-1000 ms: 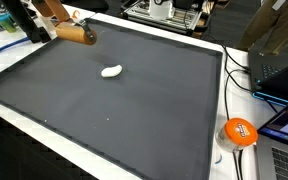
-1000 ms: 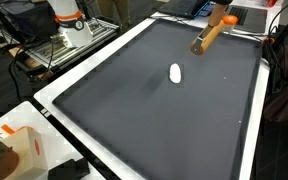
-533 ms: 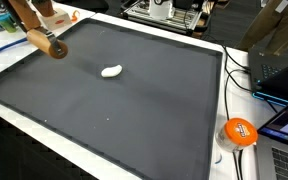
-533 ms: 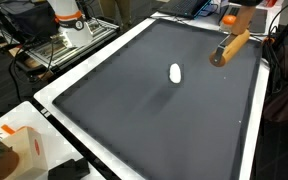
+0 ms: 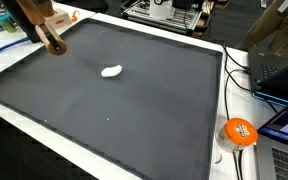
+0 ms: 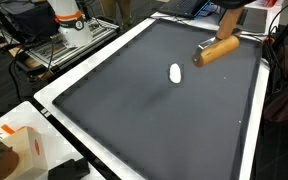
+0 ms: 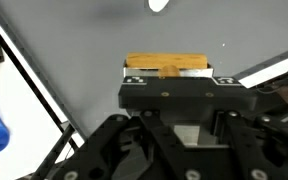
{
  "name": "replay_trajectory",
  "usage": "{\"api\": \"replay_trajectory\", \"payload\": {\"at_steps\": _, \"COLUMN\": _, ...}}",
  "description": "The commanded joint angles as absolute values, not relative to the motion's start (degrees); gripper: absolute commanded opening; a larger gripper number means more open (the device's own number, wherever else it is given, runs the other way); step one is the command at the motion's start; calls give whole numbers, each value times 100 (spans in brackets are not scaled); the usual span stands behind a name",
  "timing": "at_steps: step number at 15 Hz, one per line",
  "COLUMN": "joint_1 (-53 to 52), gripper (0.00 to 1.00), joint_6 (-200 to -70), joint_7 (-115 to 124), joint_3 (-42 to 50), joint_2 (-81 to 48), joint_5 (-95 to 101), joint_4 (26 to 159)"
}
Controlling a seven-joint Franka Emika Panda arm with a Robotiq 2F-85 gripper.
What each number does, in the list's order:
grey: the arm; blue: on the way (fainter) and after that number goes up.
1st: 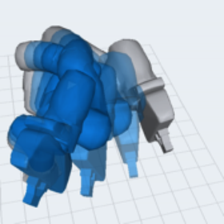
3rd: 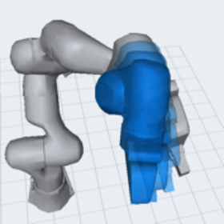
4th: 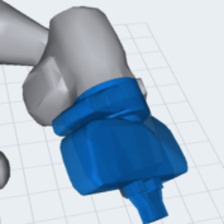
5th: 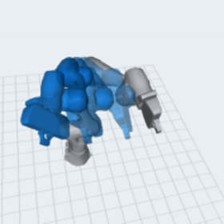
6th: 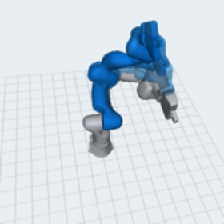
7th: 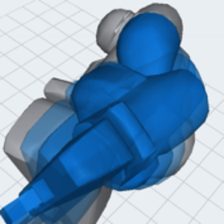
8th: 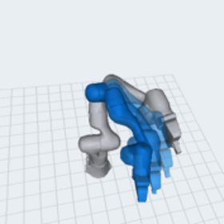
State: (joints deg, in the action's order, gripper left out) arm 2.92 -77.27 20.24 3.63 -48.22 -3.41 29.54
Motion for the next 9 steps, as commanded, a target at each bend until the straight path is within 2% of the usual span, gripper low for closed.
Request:
{"api": "replay_trajectory", "payload": {"at_steps": 1, "joint_1": 355, "gripper": 22, "joint_6": -7012, "joint_7": 1913, "joint_3": 274, "joint_2": -4522, "joint_5": -472, "joint_4": 3395}}
{"api": "replay_trajectory", "payload": {"at_steps": 4, "joint_1": 439, "gripper": 22, "joint_6": -6794, "joint_7": 1675, "joint_3": 145, "joint_2": -4433, "joint_5": -693, "joint_4": 3647}}
{"api": "replay_trajectory", "payload": {"at_steps": 5, "joint_1": 325, "gripper": 47, "joint_6": -6941, "joint_7": 1854, "joint_3": 282, "joint_2": -4719, "joint_5": -512, "joint_4": 3231}}
{"api": "replay_trajectory", "payload": {"at_steps": 9, "joint_1": 364, "gripper": 47, "joint_6": -6914, "joint_7": 1736, "joint_3": 222, "joint_2": -4670, "joint_5": -584, "joint_4": 3380}}
